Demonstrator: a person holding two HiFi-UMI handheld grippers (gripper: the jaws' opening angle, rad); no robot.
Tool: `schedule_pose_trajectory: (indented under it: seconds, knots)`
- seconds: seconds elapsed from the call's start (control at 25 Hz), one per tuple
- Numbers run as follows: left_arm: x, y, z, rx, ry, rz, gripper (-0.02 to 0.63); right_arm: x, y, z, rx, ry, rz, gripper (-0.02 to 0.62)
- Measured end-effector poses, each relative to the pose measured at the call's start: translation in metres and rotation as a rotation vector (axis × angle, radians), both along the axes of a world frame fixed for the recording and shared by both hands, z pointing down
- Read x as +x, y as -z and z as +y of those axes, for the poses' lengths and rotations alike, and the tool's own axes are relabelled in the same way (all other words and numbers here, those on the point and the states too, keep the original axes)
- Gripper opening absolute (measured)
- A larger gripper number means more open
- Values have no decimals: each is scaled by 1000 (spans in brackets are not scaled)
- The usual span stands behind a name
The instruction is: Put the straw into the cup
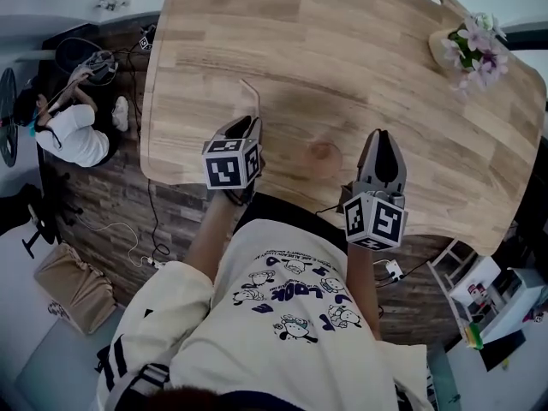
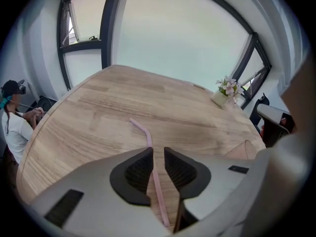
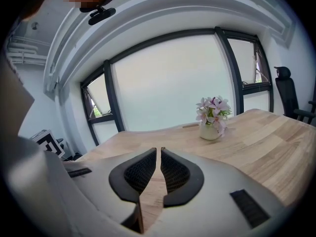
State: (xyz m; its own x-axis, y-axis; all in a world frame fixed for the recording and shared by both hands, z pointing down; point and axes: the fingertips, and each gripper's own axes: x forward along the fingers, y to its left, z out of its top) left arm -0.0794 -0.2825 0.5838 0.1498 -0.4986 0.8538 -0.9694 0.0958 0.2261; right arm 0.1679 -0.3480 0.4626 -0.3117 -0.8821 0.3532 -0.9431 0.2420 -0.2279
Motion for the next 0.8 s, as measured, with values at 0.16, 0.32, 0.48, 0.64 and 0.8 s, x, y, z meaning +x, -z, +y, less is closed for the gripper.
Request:
schedule_pose_trajectory:
  seconds: [0.16, 0.32, 0.48, 0.64, 0.8]
  knots:
    - [0, -12, -3, -60, -20, 9, 97, -2, -4, -1, -15, -11, 4, 6]
    - [-5, -19, -9, -79, -21, -9, 97, -4, -8, -1, -31, -22, 9, 6]
    - [-7, -28, -15, -101, -29, -23, 97, -4, -12, -3, -50, -33, 9, 6]
    - [-7, -33, -17, -116, -29, -34, 98, -5, -15, -5, -57, -35, 5, 6]
    - [-5, -37, -17, -135, -36, -28, 98, -4, -18, -6, -64, -40, 4, 6]
